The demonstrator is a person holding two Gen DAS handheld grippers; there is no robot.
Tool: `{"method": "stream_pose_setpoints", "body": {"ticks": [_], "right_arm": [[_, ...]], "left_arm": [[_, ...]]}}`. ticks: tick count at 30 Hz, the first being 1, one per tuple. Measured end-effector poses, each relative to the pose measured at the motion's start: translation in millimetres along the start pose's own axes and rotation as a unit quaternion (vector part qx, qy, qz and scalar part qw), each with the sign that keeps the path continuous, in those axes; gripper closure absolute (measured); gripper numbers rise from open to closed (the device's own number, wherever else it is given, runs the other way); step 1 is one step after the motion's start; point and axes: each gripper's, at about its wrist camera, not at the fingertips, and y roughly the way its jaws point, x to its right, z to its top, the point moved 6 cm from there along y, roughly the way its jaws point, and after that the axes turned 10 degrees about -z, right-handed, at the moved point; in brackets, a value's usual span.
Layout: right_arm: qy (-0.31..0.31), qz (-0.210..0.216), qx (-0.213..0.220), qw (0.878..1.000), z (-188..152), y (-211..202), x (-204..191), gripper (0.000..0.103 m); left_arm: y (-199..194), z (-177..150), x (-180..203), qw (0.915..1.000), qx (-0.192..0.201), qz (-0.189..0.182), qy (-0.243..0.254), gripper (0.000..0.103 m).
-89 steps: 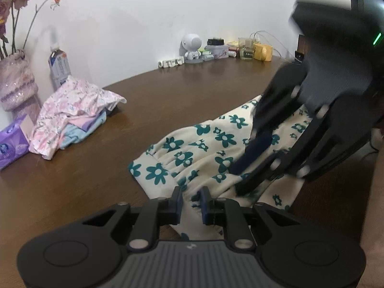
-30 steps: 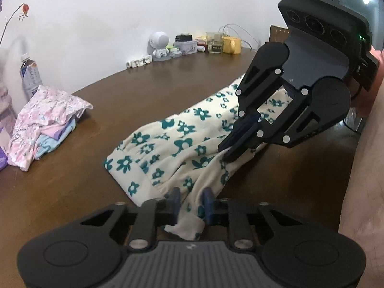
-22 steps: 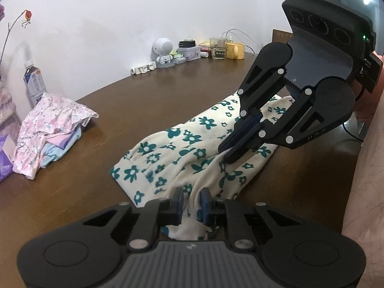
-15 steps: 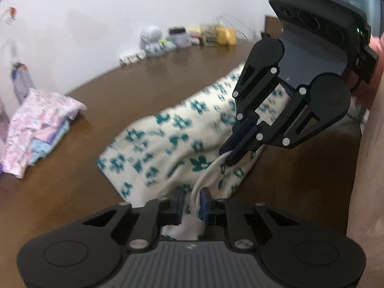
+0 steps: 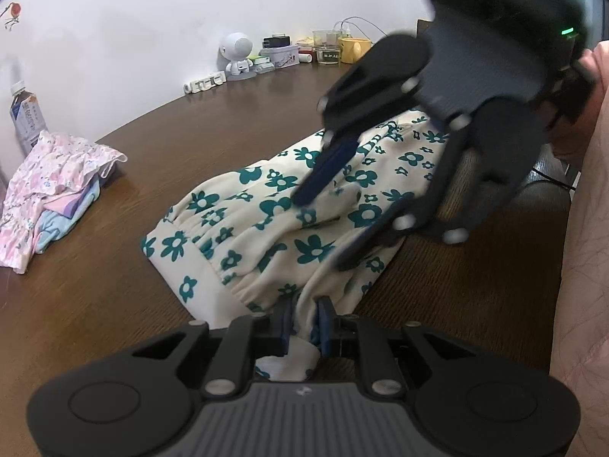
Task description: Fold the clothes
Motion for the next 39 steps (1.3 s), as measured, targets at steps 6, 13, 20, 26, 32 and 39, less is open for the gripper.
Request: {"method": "stream_pose_setpoints", "body": {"ticks": [6,13,20,26,32,39], "right_arm": [[0.032,0.031,-0.021,0.999,-15.5,17.1,8.0,0.09],[0.052,0.032,-0.009,0.998,-22.2,16.0,8.1,0.09],[0.037,0.01,-0.013,0.999,-16.0,6.8,8.6,0.082],[0.07,0.028,-0.007,0.997,-28.7,13.8,11.9,0.084],[0.079,0.015,-0.001,0.997,-31.9,11.4,8.7,0.084],[0.076,-0.007,-0.007,0.997,-27.5,-1.9,7.2,0.082]], "left_arm": [[-31.1,13.0,-11.7,0.9966,0.07,0.022,-0.039,0.086],[-2.8,10.0,-23.4,0.9977,0.031,0.029,-0.053,0.089],[-0.5,7.2,-23.2,0.9977,0.037,0.022,-0.052,0.089],[-19.5,11.4,-21.3,0.9962,0.058,0.025,-0.06,0.089],[-2.0,5.8,-16.5,0.9981,0.026,0.033,-0.045,0.09],[-1.0,3.2,-15.0,0.9978,0.029,0.038,-0.046,0.09]]}}
